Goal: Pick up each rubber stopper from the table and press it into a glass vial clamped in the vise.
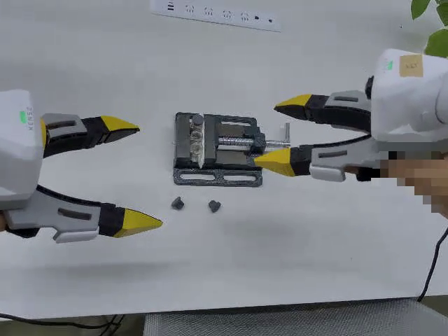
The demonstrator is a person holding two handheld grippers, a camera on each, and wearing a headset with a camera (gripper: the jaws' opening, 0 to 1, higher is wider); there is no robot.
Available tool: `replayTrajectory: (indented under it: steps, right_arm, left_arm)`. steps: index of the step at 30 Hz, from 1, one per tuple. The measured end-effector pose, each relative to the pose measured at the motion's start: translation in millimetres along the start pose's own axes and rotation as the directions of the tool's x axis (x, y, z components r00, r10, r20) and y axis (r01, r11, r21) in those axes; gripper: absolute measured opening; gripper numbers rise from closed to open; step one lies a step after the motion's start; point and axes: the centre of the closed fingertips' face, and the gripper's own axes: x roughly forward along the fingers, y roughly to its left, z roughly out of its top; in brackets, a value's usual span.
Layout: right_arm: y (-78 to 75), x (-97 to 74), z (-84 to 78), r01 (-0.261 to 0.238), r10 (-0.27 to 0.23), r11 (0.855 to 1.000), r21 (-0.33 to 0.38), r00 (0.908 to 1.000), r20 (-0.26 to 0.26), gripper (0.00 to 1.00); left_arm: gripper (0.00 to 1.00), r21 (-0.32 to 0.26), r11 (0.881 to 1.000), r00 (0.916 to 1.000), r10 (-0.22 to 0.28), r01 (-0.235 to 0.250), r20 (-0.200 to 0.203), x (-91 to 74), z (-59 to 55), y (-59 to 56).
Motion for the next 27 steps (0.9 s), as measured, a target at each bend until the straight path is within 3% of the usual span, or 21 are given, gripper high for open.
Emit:
replayTrajectory:
  steps: [4,6,10,13,21,23,25,27]
  right_arm:
    - [5.4,-10.7,-9.7,0.008,-0.009,1.0,0.011,0.9997,0.025,0.55]
    - [7.3,-13.7,-15.3,0.011,-0.012,1.0,0.027,0.9992,0.038,0.57]
    - [14.1,-19.8,-22.4,0.021,-0.023,0.999,0.04,0.9985,0.049,0.59]
    - [19.2,-25.7,-26.7,0.028,-0.031,0.998,0.05,0.9969,0.072,0.62]
    - [23.5,-40.4,-45.8,0.047,-0.053,0.996,0.071,0.9947,0.088,0.65]
    - [27.1,-43.5,-48.0,0.054,-0.061,0.995,0.078,0.9937,0.094,0.65]
    - [28.5,-47.5,-51.4,0.06,-0.069,0.995,0.084,0.9926,0.1,0.65]
    - [31.3,-49.2,-52.9,0.067,-0.076,0.994,0.092,0.9919,0.101,0.65]
  left_arm:
    - [0.69,0.03,0.999,0.9995,-0.019,0.02,-0.023,3.8,1.4,-2.5]
    - [0.67,0.07,0.997,0.9976,-0.035,0.04,-0.06,6.7,-1.5,-3.9]
    - [0.62,0.111,0.991,0.9937,-0.065,0.075,-0.092,15.0,-2.0,-7.1]
    - [0.59,0.167,0.979,0.9862,-0.095,0.118,-0.135,23.9,-5.1,-9.8]
    - [0.51,0.246,0.949,0.9642,-0.144,0.198,-0.223,41.5,-14.1,-11.6]
    - [0.48,0.281,0.933,0.9556,-0.155,0.225,-0.251,45.8,-18.0,-12.5]
    - [0.46,0.292,0.926,0.9506,-0.163,0.24,-0.264,49.9,-20.1,-13.7]
    - [0.43,0.325,0.907,0.9395,-0.171,0.268,-0.297,55.1,-24.3,-14.7]
